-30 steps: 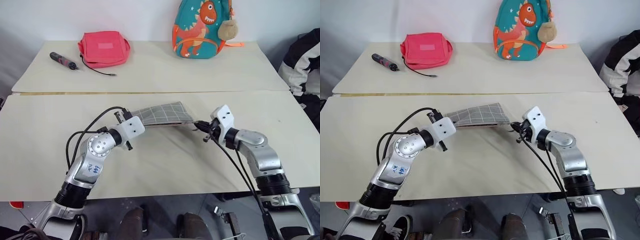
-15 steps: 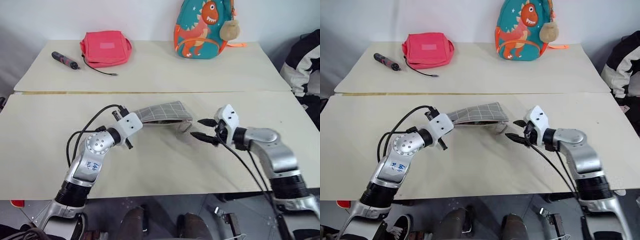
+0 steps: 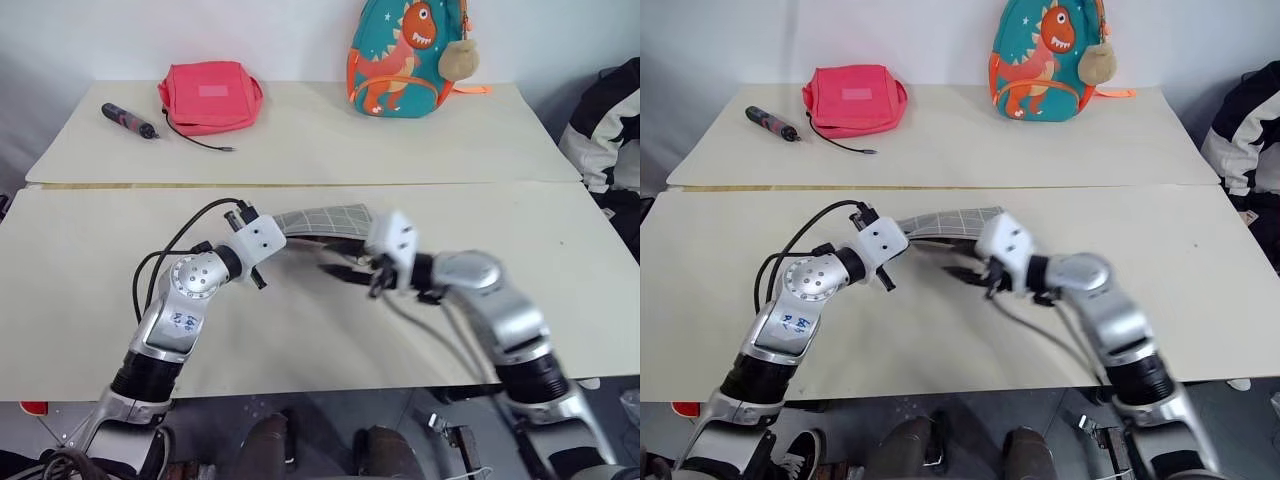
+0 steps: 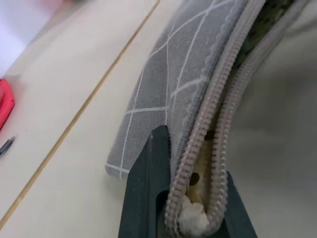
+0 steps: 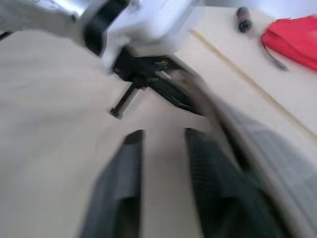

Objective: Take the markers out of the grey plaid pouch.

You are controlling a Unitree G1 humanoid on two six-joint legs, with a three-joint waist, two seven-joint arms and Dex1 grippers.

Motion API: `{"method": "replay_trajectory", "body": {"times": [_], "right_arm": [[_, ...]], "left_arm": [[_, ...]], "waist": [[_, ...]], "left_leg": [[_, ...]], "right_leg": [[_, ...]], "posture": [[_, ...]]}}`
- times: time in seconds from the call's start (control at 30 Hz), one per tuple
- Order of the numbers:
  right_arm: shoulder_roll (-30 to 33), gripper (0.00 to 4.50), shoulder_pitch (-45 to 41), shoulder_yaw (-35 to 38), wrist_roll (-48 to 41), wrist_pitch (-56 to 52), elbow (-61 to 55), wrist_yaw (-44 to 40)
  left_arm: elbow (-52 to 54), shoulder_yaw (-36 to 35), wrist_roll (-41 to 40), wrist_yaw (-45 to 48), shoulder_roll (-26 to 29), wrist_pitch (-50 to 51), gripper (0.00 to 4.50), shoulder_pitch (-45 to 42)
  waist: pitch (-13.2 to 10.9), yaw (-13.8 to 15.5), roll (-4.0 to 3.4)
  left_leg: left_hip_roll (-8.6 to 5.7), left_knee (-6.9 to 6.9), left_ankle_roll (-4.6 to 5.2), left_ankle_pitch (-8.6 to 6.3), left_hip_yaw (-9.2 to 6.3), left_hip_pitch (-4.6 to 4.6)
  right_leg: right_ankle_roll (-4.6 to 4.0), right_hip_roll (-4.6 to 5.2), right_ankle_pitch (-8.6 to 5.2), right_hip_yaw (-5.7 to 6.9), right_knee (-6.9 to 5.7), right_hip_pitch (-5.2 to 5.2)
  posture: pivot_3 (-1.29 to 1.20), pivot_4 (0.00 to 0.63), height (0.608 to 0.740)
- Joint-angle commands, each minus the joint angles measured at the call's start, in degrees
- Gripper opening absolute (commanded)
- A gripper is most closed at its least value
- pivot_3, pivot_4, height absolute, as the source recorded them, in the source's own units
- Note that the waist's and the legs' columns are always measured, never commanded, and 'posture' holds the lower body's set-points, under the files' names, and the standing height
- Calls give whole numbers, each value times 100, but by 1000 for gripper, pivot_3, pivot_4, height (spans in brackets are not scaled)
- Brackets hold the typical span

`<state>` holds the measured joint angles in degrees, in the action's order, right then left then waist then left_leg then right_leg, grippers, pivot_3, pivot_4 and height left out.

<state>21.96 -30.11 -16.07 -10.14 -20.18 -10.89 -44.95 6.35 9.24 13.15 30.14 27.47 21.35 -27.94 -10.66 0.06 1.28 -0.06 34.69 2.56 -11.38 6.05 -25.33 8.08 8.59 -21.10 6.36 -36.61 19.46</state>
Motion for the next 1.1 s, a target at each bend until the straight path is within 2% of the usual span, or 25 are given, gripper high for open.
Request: {"method": "replay_trajectory", "body": {"times": [0.03,0.23,0.37,0.47,0.8,0.97,1.07,1.1], "right_arm": [[-28,24,-135,157,646,551,287,701],[-124,24,-81,251,516,593,317,649],[-66,24,-86,164,734,754,465,677],[-91,24,-159,191,1010,865,610,942],[485,24,-357,-333,2618,1948,1216,1211],[503,24,-454,-379,2744,2159,1372,1094],[513,602,-550,-352,3081,2044,1443,1295],[515,979,-569,-349,3155,2064,1473,1337]], "left_arm": [[341,-75,-56,2,-12,111,0,-98],[393,-15,-67,52,-17,172,0,-90],[434,45,-55,34,-96,213,0,-122],[514,102,-83,117,-131,272,0,-118],[986,311,-303,370,-416,943,0,-108],[1061,403,-321,461,-416,1007,0,-141],[1289,217,-809,673,-628,1312,0,-237],[1354,126,-979,733,-684,1421,0,-291]], "waist": [[0,4,0],[0,-26,0],[0,-26,0],[0,-16,0],[0,-26,0],[0,-25,0],[0,-17,0],[0,-15,0]], "left_leg": [[-1,0,0,0,-2,0],[4,-7,-5,2,-2,2],[5,-8,-5,2,0,3],[4,-8,-5,3,0,3],[4,-7,-6,4,1,3],[8,-6,-8,6,2,8],[7,-4,-8,6,3,6],[7,0,-7,6,0,5]], "right_leg": [[0,0,0,0,-1,0],[-1,-7,-1,-3,-4,4],[-1,-7,-1,-3,-3,3],[-1,-6,-1,-3,-3,3],[-1,-8,-1,-7,-3,3],[-2,-11,-1,-7,-2,-1],[-2,-10,-1,-9,0,-2],[-2,-9,-1,-7,-2,-2]], "posture": [[0,150,740],[0,150,740],[0,150,740],[0,150,740],[0,150,740],[0,150,740],[0,150,740],[0,150,740]]}}
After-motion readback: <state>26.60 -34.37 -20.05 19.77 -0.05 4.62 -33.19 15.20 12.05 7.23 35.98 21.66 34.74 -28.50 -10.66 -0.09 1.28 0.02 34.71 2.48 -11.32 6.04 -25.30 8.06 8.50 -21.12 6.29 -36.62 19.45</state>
